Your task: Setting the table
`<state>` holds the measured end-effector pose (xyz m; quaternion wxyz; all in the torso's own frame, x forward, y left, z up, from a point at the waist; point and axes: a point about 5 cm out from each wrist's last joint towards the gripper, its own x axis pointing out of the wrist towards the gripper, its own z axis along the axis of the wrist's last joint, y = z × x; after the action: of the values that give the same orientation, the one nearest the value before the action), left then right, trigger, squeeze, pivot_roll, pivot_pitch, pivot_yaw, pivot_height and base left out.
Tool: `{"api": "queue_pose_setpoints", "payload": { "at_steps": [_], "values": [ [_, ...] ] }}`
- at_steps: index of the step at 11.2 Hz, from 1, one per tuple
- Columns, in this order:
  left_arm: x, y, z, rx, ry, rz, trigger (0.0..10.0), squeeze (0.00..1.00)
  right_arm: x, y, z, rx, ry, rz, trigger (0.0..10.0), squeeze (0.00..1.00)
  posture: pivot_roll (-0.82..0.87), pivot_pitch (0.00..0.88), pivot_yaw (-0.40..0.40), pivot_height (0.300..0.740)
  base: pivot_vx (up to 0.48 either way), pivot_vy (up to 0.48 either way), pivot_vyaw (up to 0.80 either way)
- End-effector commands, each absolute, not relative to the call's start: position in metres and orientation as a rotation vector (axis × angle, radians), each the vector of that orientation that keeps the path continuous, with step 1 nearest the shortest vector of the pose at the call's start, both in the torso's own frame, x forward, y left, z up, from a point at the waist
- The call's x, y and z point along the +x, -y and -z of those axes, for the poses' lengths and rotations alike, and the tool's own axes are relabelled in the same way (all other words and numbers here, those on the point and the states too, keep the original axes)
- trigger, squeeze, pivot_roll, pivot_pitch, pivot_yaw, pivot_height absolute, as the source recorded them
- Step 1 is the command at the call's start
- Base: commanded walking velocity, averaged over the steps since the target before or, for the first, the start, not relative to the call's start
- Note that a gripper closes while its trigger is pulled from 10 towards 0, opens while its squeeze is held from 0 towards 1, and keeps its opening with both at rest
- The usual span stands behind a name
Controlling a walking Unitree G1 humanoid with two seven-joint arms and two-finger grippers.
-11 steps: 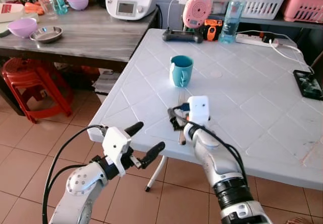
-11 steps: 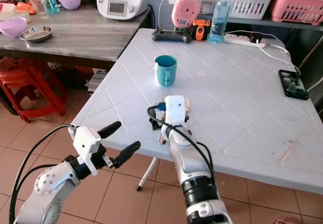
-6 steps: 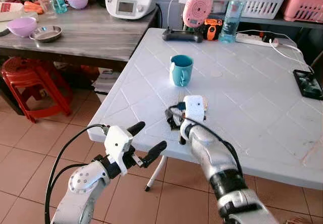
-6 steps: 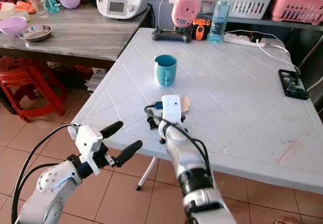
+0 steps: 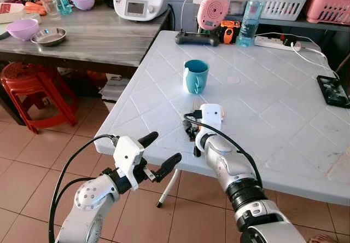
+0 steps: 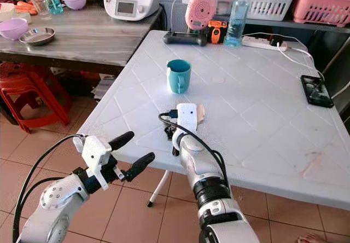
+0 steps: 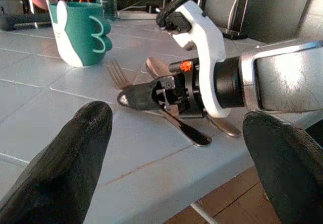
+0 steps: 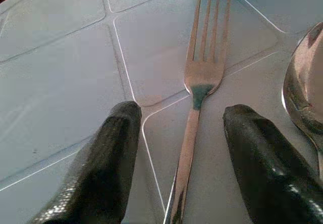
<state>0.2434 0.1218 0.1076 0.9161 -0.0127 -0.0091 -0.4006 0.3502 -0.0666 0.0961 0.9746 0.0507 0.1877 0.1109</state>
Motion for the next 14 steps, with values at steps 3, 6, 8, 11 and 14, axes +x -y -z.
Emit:
{"api": "queue_pose_setpoints", "payload": {
  "at_steps": [3, 6, 8, 11, 14],
  "values": [
    [0.242, -0.121, -0.102, -0.035, -0.004, 0.853, 10.0, 0.0, 0.345, 0.072, -0.077, 0.019, -0.479, -0.251, 0.0, 0.0, 0.03, 0.046, 0.0, 0.74, 0.0, 0.0, 0.0],
    [0.245, -0.12, -0.104, -0.04, -0.007, 0.866, 10.0, 0.0, 0.339, 0.086, -0.063, 0.01, -0.536, -0.225, 0.0, 0.0, 0.02, 0.05, 0.005, 0.74, 0.0, 0.0, 0.0],
    [0.243, -0.12, -0.104, -0.042, -0.01, 0.874, 10.0, 0.0, 0.337, 0.086, -0.061, 0.011, -0.545, -0.226, 0.0, 0.0, 0.02, 0.051, 0.009, 0.74, 0.0, 0.0, 0.0],
    [0.242, -0.119, -0.104, -0.037, -0.015, 0.903, 10.0, 0.0, 0.336, 0.086, -0.059, 0.011, -0.552, -0.229, 0.0, 0.0, 0.02, 0.048, 0.009, 0.74, 0.0, 0.0, 0.0],
    [0.255, -0.124, -0.107, 0.014, 0.0, 0.823, 10.0, 0.0, 0.338, 0.093, -0.067, 0.094, -0.49, -0.171, 0.0, 0.0, 0.02, 0.048, 0.009, 0.74, 0.0, 0.0, 0.0]
  ]
}}
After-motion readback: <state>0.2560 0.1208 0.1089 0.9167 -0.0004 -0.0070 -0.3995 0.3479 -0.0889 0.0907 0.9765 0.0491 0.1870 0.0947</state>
